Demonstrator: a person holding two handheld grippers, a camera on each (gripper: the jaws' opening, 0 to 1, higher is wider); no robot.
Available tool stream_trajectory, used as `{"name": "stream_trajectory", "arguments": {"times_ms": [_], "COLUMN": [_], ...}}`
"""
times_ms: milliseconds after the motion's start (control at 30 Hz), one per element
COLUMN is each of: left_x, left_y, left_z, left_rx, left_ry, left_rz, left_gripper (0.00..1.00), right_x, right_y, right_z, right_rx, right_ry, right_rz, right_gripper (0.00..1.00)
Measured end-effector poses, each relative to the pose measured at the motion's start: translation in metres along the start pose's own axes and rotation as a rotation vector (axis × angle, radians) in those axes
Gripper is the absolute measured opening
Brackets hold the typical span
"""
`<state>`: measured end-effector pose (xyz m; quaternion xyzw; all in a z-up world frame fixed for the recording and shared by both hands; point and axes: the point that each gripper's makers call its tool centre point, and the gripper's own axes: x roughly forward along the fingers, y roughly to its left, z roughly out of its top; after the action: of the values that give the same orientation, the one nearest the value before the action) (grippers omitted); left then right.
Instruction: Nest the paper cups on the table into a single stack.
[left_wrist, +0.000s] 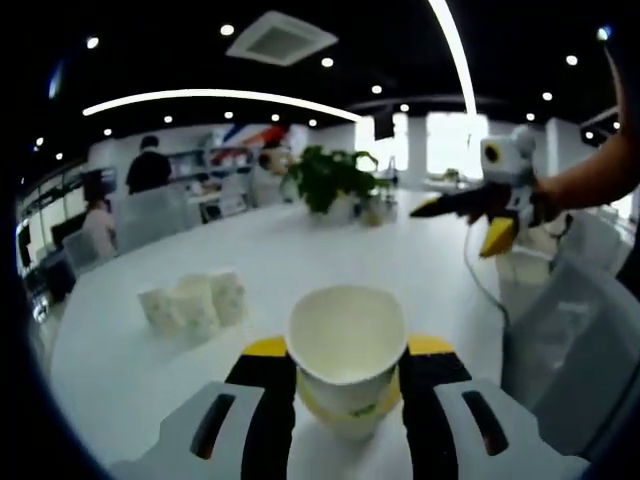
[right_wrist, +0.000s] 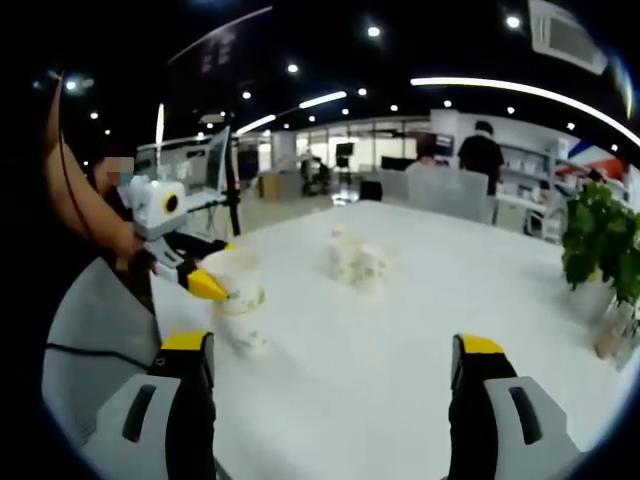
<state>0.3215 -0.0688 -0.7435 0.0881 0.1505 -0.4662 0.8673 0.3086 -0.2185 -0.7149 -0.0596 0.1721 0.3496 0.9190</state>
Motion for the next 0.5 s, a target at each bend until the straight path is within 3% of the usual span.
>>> {"name": "stream_trajectory", "arguments": {"times_ms": [267, 500], "left_x": [0.003, 0.005], "left_y": [-0.004, -0.002], "left_z": [-0.019, -0.019], "left_rx": [0.021, 0.002], "left_ry": [0.090, 0.095], "left_rz": [-0.020, -0.021], "left_gripper": [0.39, 0.40], "right_x": [0.001, 0.001], "right_y": [0.002, 0.003], "right_z": [-0.001, -0.002], "right_rx": [0.004, 0.006], "right_ry": [0.000, 0.002], "right_rz": [0.001, 0.002], "right_gripper": [0.96, 0.96]}}
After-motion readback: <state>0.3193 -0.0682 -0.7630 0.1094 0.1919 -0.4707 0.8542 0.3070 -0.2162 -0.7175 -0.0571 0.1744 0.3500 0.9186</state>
